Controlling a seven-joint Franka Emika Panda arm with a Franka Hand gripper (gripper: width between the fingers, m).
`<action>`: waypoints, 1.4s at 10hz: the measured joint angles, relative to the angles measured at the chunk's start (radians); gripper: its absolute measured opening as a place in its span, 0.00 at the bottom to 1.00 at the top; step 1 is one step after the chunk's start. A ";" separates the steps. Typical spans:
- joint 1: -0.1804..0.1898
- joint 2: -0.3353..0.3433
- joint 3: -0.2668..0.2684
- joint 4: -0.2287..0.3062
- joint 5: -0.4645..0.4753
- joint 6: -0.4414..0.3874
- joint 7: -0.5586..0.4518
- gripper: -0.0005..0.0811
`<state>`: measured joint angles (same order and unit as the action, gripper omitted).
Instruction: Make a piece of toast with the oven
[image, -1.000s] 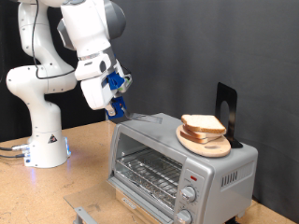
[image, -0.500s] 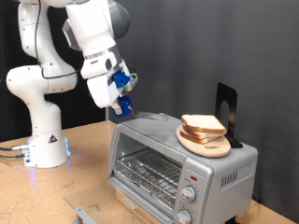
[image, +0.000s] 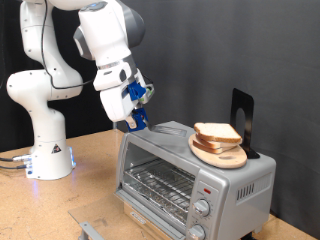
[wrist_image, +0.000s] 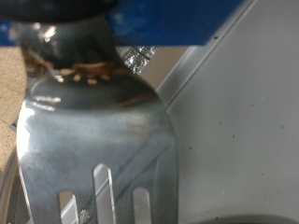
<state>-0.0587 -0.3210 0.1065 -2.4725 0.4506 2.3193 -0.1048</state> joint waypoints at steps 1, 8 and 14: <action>0.001 0.010 0.003 0.004 0.006 0.006 0.000 0.54; 0.011 0.036 0.038 0.019 0.037 0.013 0.000 0.54; 0.016 0.027 0.041 0.018 0.066 -0.009 -0.008 0.54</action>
<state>-0.0427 -0.2940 0.1472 -2.4541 0.5168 2.3101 -0.1123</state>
